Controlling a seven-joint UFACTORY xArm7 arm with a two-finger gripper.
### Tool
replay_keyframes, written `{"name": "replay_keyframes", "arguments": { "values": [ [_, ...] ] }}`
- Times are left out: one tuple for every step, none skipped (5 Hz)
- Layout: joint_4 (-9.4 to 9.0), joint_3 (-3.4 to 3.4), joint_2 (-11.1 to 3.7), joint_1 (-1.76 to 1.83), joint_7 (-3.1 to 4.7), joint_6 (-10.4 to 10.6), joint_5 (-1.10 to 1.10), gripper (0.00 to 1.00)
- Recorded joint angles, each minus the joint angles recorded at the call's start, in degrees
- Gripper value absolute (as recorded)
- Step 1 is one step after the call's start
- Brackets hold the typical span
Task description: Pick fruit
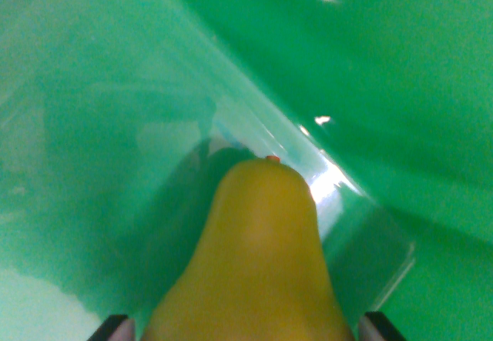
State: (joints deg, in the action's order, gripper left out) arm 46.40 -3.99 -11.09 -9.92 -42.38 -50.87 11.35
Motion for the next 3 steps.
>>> {"name": "replay_keyframes", "arguments": {
  "values": [
    [0.0,0.0,0.0,0.0,0.0,0.0,0.0,1.0],
    [0.55,0.02,0.47,0.02,0.14,-1.01,-0.05,1.0],
    [0.55,0.02,0.47,0.02,0.14,-1.01,-0.05,1.0]
  ]
}}
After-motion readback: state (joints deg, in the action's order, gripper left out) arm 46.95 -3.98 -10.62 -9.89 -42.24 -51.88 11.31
